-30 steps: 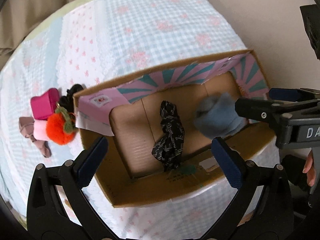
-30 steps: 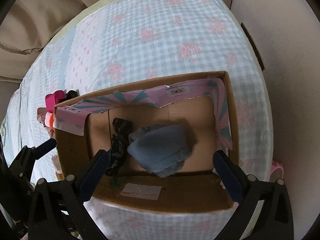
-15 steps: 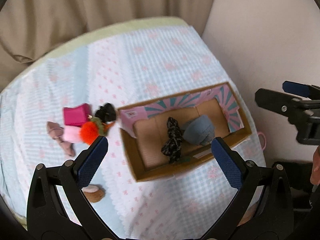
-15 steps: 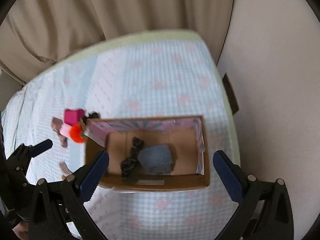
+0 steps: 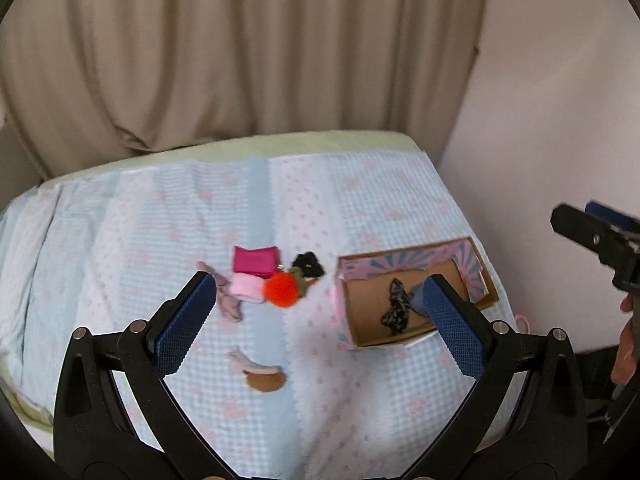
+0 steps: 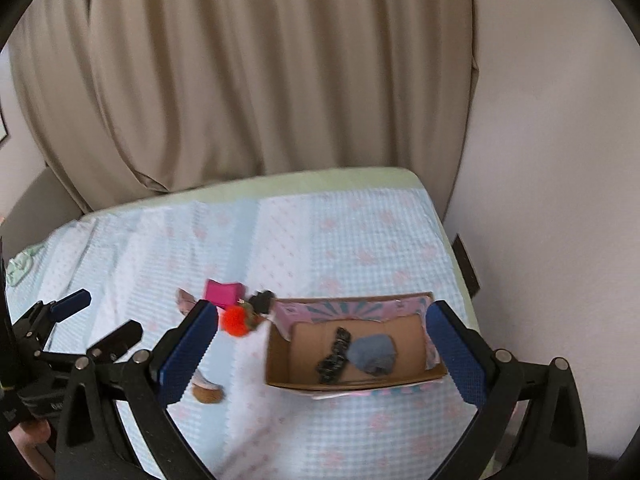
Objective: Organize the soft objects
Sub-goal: 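Lift both tools away from the box back toward the items, then grasp the pink sock with the left tool while the right tool grasps the orange pompom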
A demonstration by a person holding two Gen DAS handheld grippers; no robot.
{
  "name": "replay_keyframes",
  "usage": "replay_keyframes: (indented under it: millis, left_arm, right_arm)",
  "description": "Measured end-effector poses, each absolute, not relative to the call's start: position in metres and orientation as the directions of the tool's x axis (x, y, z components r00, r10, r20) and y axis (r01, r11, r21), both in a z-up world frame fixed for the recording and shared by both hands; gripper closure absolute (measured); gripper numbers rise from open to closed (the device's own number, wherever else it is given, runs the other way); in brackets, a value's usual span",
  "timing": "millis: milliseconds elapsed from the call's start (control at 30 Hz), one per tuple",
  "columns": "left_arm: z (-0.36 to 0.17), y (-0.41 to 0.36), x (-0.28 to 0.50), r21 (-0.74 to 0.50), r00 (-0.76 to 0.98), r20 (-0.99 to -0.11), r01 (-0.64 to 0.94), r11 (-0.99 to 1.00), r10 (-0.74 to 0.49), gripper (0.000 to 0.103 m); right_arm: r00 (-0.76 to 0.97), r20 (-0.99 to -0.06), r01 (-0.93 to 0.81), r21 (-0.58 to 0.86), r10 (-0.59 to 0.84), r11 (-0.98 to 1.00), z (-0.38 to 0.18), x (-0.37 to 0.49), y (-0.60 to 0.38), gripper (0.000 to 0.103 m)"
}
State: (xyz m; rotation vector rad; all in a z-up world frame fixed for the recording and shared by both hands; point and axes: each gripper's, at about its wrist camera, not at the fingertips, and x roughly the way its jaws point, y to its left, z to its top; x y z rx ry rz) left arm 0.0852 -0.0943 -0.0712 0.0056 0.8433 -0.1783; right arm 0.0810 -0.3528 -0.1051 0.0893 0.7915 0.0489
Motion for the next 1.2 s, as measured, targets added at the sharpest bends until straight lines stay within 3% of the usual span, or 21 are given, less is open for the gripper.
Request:
replay_keyframes:
  millis: [333,667,900,1200]
  left_arm:
    - [-0.067,0.000,0.073,-0.083,0.688,-0.718,0.067,0.994,-0.106,0.000]
    - [-0.099,0.074,0.107,-0.084,0.679,-0.728,0.053,0.995,-0.097,0.000]
    - [-0.158,0.112,0.154,-0.097,0.652,-0.748,0.075,0.992,-0.122,0.001]
    - [-0.260,0.126,0.218,-0.129,0.605,-0.779,0.102,0.986,-0.165,0.001]
  right_arm:
    - [0.731,-0.672,-0.047,0.124,0.119,0.991,-0.099,0.066,-0.281,0.000]
    - [0.736,-0.664,-0.002,0.189,0.129,0.982,-0.126,0.081,-0.215,0.000]
    - [0.734,-0.668,0.072,0.254,0.121,0.964,-0.168,0.107,-0.177,0.000]
    - [0.704,-0.705,0.209,0.324,0.088,0.923,-0.274,0.159,-0.145,0.000]
